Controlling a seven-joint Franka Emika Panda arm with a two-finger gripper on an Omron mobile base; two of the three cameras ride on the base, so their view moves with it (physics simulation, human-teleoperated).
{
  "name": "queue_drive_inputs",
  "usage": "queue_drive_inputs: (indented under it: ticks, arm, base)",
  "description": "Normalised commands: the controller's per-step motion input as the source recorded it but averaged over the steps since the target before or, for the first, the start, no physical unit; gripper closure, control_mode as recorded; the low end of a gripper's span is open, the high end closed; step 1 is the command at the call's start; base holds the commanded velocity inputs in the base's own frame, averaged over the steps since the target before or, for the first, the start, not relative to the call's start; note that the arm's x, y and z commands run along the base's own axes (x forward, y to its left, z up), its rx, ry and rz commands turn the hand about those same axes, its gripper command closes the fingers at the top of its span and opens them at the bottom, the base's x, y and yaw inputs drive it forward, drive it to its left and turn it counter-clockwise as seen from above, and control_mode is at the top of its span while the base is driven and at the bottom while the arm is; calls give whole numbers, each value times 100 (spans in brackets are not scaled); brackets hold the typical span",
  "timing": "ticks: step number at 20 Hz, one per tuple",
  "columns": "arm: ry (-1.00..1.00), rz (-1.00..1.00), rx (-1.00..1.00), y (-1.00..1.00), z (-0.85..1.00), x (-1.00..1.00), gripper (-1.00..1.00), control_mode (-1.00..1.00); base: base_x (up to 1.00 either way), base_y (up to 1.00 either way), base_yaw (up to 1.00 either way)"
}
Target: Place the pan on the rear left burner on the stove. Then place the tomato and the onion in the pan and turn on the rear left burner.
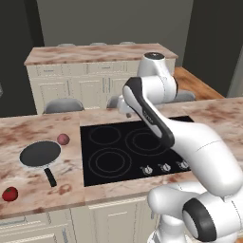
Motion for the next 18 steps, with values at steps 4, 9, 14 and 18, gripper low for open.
queue_drive_inputs:
  ticks: [4, 9, 14, 18]
  arm:
    - [0, 0, 0, 33, -4, 0, -100, -100]
    - [2, 0, 0, 41, -13, -1, -100, -100]
    - [3, 0, 0, 45, -16, -1, -100, -100]
    - [4, 0, 0, 46, -14, 0, -100, -100]
  base:
    - [0, 0, 0]
    - [0, 0, 0]
    - [0, 0, 0]
    - [0, 0, 0]
